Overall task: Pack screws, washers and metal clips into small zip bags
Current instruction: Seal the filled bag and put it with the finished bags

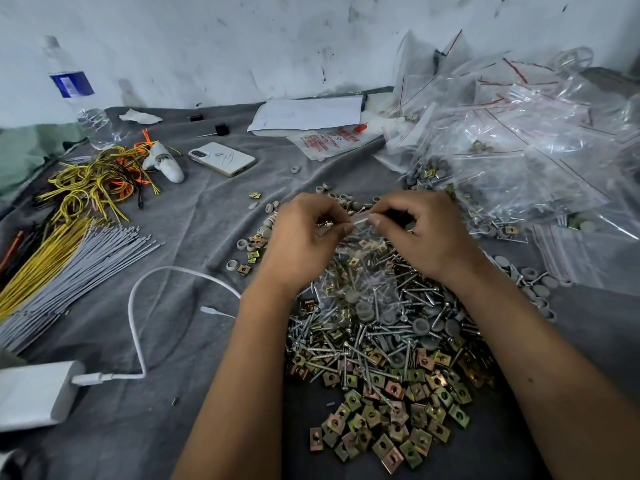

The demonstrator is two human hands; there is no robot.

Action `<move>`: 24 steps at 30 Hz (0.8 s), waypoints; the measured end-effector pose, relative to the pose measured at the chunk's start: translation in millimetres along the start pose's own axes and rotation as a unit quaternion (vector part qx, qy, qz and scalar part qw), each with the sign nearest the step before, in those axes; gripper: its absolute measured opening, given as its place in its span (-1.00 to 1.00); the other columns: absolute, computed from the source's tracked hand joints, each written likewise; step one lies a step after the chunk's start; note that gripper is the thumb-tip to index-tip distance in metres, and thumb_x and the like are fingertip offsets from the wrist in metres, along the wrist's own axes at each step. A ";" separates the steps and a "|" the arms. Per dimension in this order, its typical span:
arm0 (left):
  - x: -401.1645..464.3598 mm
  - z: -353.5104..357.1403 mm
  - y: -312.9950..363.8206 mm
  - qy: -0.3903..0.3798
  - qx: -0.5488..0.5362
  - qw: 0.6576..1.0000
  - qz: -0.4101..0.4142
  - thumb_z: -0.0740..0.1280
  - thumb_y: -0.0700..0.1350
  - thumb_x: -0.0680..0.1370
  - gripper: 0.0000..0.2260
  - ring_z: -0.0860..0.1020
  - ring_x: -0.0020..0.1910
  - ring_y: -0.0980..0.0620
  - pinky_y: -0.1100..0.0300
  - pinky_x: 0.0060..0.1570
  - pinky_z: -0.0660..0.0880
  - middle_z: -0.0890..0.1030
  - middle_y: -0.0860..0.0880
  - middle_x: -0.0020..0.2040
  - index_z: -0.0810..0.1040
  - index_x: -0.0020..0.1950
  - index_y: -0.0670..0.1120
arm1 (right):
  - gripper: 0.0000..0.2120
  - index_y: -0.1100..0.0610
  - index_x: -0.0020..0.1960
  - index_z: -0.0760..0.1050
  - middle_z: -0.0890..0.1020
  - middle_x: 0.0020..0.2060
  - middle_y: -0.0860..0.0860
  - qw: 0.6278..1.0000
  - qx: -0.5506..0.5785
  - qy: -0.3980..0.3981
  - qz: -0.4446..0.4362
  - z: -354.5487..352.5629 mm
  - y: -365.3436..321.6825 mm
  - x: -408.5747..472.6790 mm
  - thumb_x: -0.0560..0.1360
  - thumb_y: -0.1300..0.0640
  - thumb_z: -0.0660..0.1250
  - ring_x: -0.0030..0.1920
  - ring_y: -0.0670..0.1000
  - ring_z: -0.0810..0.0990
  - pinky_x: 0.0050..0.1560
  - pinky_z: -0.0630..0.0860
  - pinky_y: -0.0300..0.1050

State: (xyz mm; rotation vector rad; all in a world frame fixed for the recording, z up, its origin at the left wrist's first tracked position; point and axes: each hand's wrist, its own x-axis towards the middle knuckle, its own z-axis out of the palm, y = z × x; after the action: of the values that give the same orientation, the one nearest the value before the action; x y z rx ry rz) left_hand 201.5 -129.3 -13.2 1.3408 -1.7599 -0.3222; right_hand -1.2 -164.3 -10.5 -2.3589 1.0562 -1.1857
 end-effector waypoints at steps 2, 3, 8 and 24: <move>-0.3 1.2 2.8 -0.010 0.000 1.000 0.011 0.55 -0.14 0.49 -0.92 0.59 -0.11 0.16 0.11 -0.06 0.54 0.65 0.16 -0.20 0.69 -0.16 -0.04 | -0.91 0.11 0.02 0.71 0.66 -0.20 -0.14 1.000 0.009 -0.011 0.007 1.2 0.6 -0.1 0.53 0.16 0.49 -0.19 -0.25 0.62 -0.16 0.49 -0.38; -0.4 2.1 4.6 -0.016 0.006 1.000 0.019 0.55 -0.15 0.49 -0.93 0.59 -0.12 0.16 0.13 -0.07 0.52 0.65 0.14 -0.19 0.69 -0.15 -0.06 | -0.91 0.11 0.01 0.71 0.67 -0.20 -0.12 1.000 0.008 -0.014 0.001 1.9 0.6 0.0 0.52 0.17 0.50 -0.19 -0.24 0.62 -0.16 0.48 -0.38; -1.1 3.7 10.6 -0.039 -0.006 0.999 0.033 0.54 -0.28 0.47 -0.94 0.55 -0.17 0.13 0.21 -0.11 0.47 0.66 0.02 -0.22 0.70 -0.16 -0.17 | -0.95 0.11 -0.04 0.71 0.69 -0.22 -0.08 0.999 -0.006 -0.026 -0.028 2.2 -1.8 0.4 0.50 0.19 0.51 -0.23 -0.17 0.61 -0.19 0.51 -0.31; -1.6 -4.0 -3.3 0.003 -0.083 0.989 -0.124 0.54 -0.09 0.53 -0.87 0.54 -0.31 0.08 0.06 -0.25 0.51 0.62 0.11 -0.29 0.65 -0.19 0.03 | -0.92 0.12 0.02 0.70 0.64 -0.23 -0.17 0.998 0.034 0.034 0.045 -5.8 8.6 -0.4 0.53 0.19 0.49 -0.24 -0.25 0.59 -0.20 0.44 -0.44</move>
State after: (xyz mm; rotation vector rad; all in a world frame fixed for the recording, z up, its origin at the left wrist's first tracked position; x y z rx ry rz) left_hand 206.8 -128.0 -13.8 1.4379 -1.5261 -0.5885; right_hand -10.0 -169.6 -11.9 -2.2110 1.1120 -1.2556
